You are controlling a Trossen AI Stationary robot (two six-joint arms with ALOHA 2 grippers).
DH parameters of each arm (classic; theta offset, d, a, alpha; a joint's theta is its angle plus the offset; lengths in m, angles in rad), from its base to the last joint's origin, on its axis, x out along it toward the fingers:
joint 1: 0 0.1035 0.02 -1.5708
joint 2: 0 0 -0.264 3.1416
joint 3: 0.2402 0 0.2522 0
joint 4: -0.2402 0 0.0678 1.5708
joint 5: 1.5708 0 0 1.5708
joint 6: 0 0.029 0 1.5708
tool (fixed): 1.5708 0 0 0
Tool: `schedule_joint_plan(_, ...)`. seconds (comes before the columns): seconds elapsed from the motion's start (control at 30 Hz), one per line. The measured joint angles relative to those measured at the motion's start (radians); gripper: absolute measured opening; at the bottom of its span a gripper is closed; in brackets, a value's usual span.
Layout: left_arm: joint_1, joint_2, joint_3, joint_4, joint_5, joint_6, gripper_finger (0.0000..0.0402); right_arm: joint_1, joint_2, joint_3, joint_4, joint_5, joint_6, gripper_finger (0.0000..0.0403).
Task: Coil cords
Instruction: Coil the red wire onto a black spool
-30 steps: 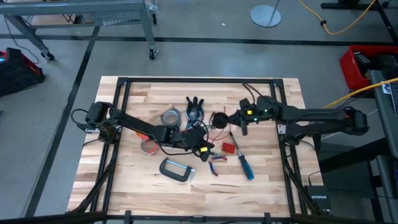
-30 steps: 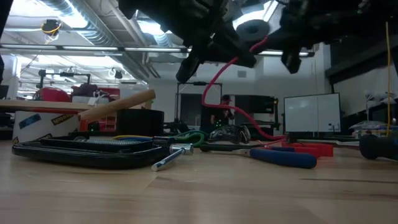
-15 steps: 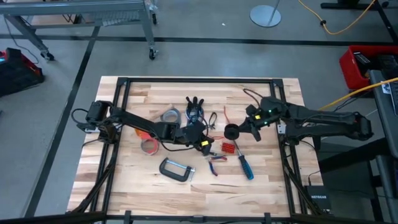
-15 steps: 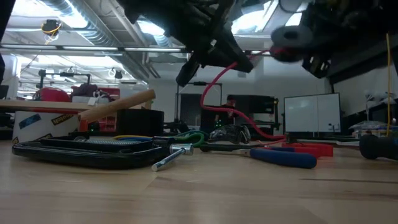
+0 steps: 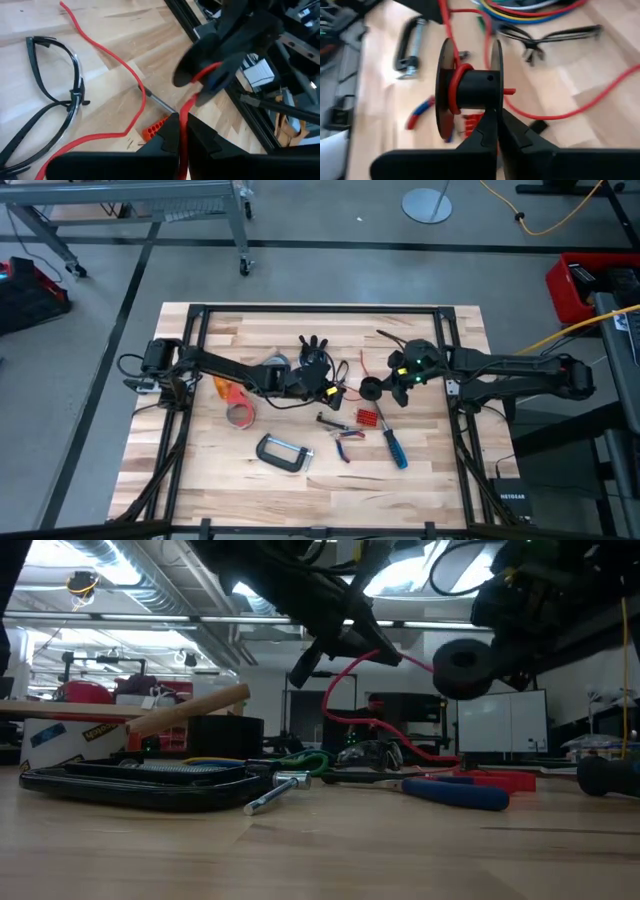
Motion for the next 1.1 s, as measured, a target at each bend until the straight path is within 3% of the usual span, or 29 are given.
schedule_joint_plan(0.2,0.011,0.000,0.000,-0.006,0.091,0.084,0.0005,0.000,0.043,0.000,0.007,0.017,-0.008,0.0001)
schedule_joint_plan(0.33,0.019,0.000,0.000,0.002,0.092,0.127,0.0011,0.000,0.044,0.000,0.008,0.036,-0.002,0.0001)
schedule_joint_plan(0.8,0.101,-0.001,0.000,0.013,0.088,0.031,0.0008,0.052,0.128,-0.004,0.172,0.080,0.014,0.0001)
schedule_joint_plan(1.1,0.112,-0.001,0.000,0.063,0.088,-0.009,0.0010,0.091,0.273,-0.002,0.314,0.202,0.136,0.0001)
